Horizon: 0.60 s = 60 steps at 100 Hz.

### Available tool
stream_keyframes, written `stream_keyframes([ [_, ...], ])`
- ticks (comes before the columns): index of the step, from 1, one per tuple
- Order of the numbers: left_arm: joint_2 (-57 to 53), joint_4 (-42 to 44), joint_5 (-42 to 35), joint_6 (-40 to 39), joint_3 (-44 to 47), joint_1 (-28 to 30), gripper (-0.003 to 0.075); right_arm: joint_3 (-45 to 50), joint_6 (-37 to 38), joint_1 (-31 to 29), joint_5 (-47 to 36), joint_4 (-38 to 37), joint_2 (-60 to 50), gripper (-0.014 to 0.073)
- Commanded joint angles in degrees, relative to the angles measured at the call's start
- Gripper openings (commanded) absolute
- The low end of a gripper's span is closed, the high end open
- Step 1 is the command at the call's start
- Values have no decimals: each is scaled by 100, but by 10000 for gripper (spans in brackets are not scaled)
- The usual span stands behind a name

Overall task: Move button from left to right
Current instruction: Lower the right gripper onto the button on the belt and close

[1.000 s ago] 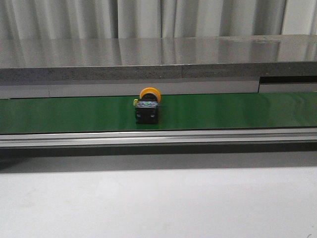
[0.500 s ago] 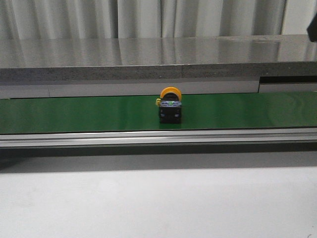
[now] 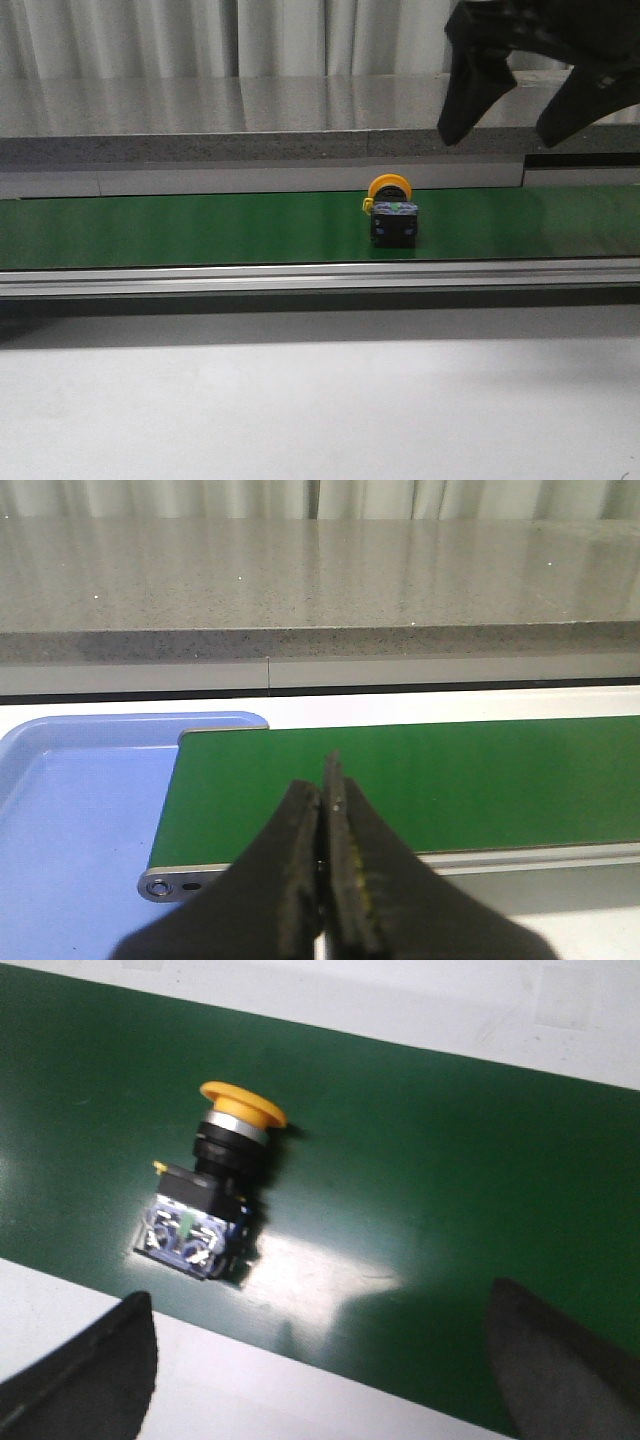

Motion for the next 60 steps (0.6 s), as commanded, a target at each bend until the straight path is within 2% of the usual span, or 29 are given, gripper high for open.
stream_keyframes([
  [1,44,-78,-482,-25,-177,-39,-21,-344,-80,104,-269,48,47,653],
  [41,44,-78,-482,-25,-177,-39,-21,-772,-80,265,-274,-143,1003,646],
  [50,44,-78,-482,-25,-177,-39,-21,-772,-75,265,-261,-209,1157,575],
  [60,44,-78,-482,-25,-177,-39,-21,-772,-75,260,-261,-214,1278,424],
])
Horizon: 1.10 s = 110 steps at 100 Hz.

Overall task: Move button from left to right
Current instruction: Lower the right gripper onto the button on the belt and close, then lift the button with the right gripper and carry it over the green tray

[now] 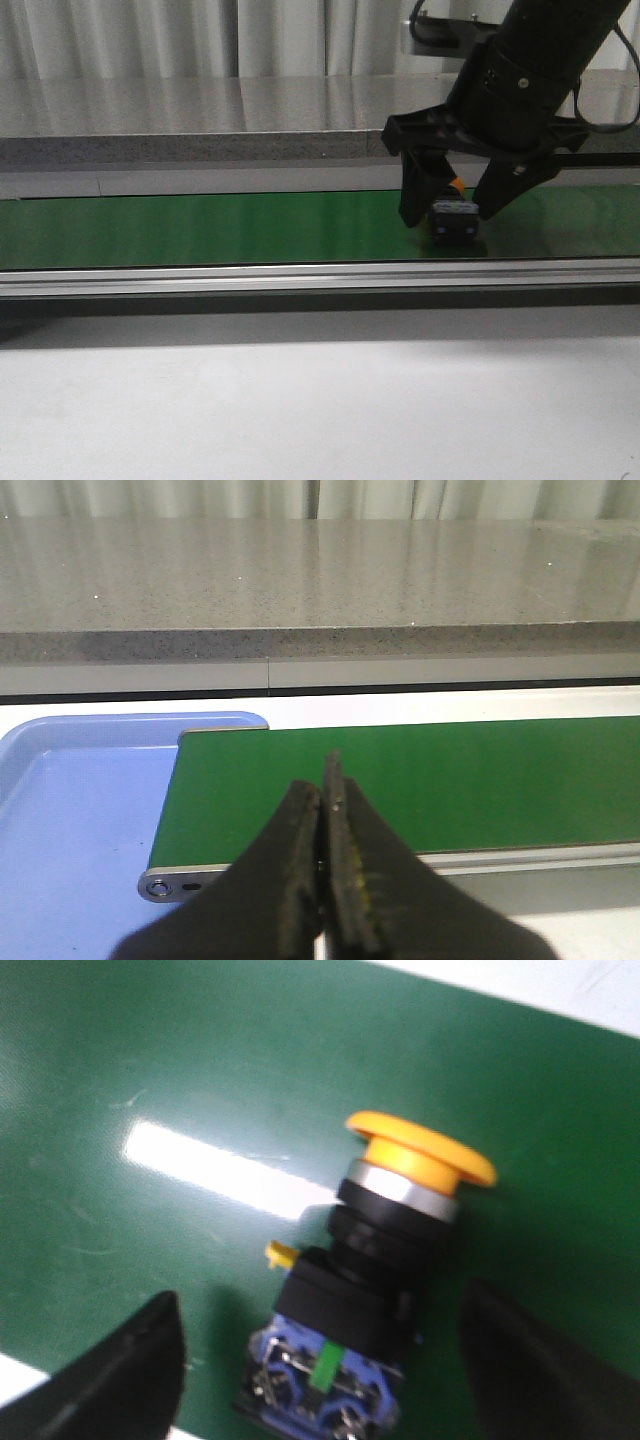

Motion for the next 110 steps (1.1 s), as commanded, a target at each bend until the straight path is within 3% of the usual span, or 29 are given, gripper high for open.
stream_keyframes([
  [1,44,-78,-482,-25,-177,-39,-21,-194,-66,-7,-240,-40,-151,413],
  [12,44,-78,-482,-25,-177,-39,-21,-205,-66,-13,-191,-40,-164,251],
  [20,44,-78,-482,-25,-177,-39,-21,-314,-66,-43,-15,-40,-206,199],
  [45,44,-78,-482,-25,-177,-39,-21,-711,-66,-640,698,-526,-718,197],
  [67,44,-78,-482,-25,-177,-39,-21,-720,-66,-1903,729,-1271,-1264,197],
  [89,44,-78,-482,-25,-177,-39,-21,-720,-112,-3164,674,-1312,-1227,197],
  [110,44,-78,-482,-25,-177,-39,-21,-720,-112,-3768,369,-1312,-946,197],
])
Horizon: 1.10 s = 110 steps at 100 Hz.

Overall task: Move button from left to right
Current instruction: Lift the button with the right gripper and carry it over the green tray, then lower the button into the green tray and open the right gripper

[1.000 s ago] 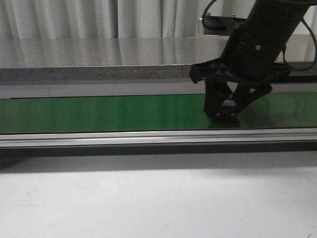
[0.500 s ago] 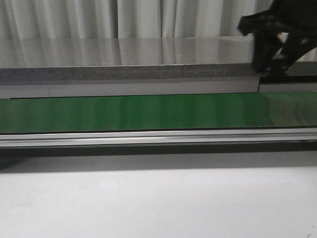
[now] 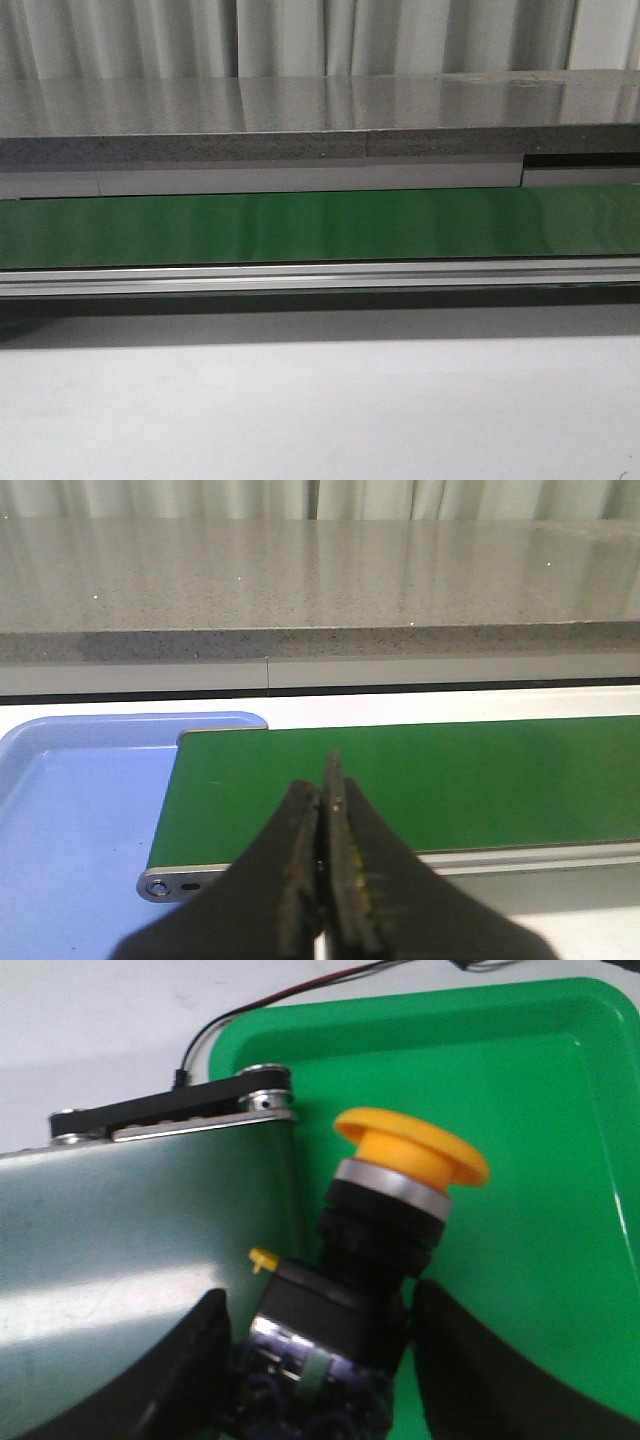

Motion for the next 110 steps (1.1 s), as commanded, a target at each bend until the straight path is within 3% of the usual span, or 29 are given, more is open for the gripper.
stream_keyframes([
  [1,44,-78,-482,-25,-177,-39,-21,-202,-55,-222,-424,-64,-118,197],
  [48,44,-78,-482,-25,-177,-39,-21,-202,-55,-575,-395,-63,903,200],
  [88,44,-78,-482,-25,-177,-39,-21,-202,-43,-608,-326,-18,1186,438],
  [110,44,-78,-482,-25,-177,-39,-21,-202,31,-633,-312,-11,1186,494],
])
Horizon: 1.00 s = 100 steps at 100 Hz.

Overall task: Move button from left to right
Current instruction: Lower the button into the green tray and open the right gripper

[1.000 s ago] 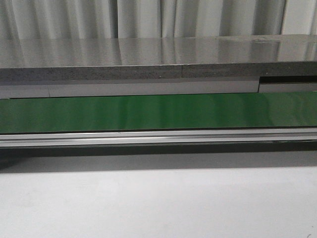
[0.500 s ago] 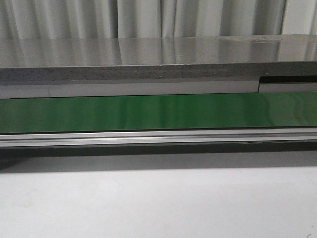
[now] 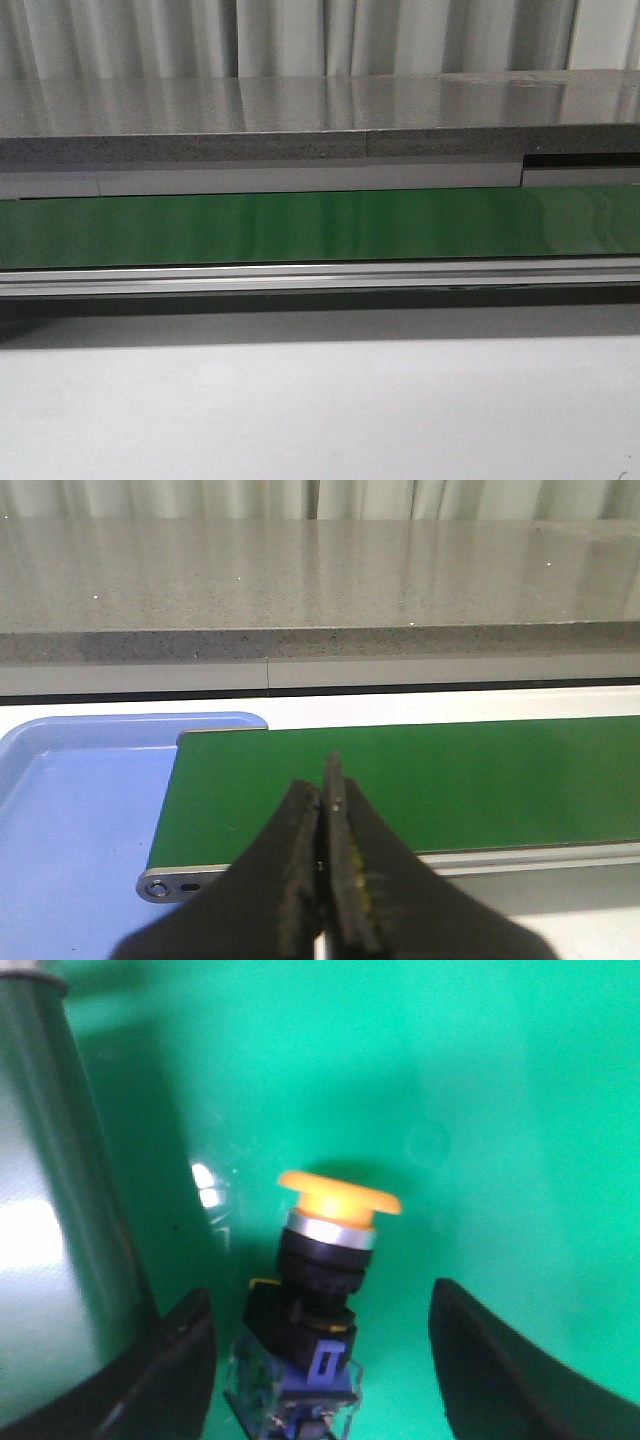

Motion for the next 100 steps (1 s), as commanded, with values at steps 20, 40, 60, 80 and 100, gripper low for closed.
stream_keyframes([
  [20,44,-78,-482,-25,-177,-39,-21,-176,137,-31,-218,48,-533,491],
  [40,44,-78,-482,-25,-177,-39,-21,-176,137,81,-473,617,-1200,489],
  [60,44,-78,-482,-25,-177,-39,-21,-4,137,677,-853,711,-2081,489],
  [80,44,-78,-482,-25,-177,-39,-21,845,137,1316,-1517,711,-3194,489],
  [100,44,-78,-482,-25,-177,-39,-21,2153,137,1757,-2507,711,-4619,489],
])
